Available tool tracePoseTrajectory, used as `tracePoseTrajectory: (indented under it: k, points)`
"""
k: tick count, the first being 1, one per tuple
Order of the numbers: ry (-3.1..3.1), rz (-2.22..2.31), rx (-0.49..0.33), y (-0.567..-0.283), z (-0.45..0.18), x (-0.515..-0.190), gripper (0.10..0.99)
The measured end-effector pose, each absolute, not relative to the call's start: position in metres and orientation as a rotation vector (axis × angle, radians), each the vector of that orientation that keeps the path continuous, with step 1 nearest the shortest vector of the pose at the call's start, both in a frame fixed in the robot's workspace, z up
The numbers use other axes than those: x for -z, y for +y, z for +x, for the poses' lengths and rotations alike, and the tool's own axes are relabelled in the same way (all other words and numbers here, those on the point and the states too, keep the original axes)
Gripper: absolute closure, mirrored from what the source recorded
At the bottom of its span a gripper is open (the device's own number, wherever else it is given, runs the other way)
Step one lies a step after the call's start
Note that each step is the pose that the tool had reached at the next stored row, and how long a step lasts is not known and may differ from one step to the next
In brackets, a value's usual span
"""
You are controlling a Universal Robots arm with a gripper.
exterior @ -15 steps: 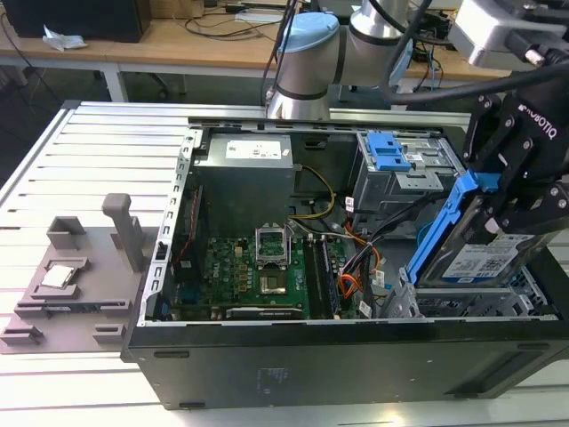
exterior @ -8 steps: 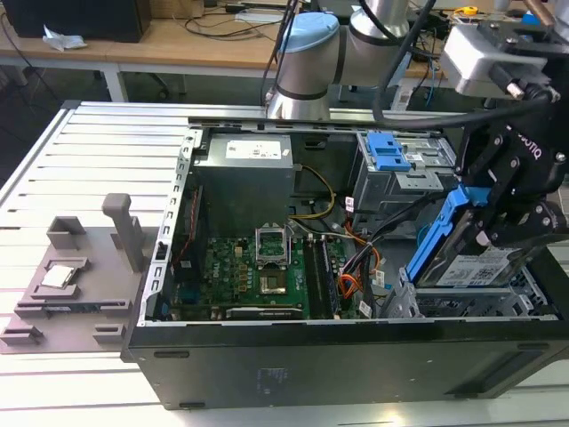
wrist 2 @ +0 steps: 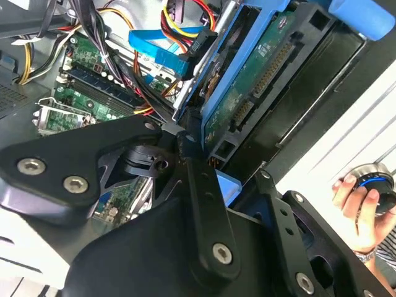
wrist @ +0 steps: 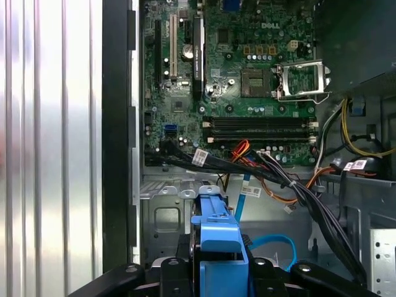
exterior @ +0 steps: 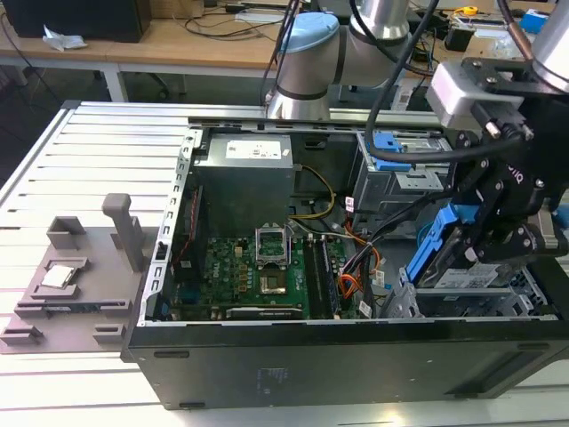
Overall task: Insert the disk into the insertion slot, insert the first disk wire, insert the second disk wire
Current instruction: 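Insert the disk into the insertion slot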
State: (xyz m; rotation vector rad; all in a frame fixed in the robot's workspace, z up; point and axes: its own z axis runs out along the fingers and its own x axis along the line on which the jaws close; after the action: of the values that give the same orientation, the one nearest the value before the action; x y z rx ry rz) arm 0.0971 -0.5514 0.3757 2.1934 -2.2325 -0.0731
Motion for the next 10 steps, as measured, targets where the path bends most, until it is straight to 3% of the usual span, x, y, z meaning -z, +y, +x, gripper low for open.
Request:
tracePoseTrajectory:
  k: [10]
  points:
    - [-2.232, 2.193, 0.073, -0.551, 0.097, -0.362, 0.722]
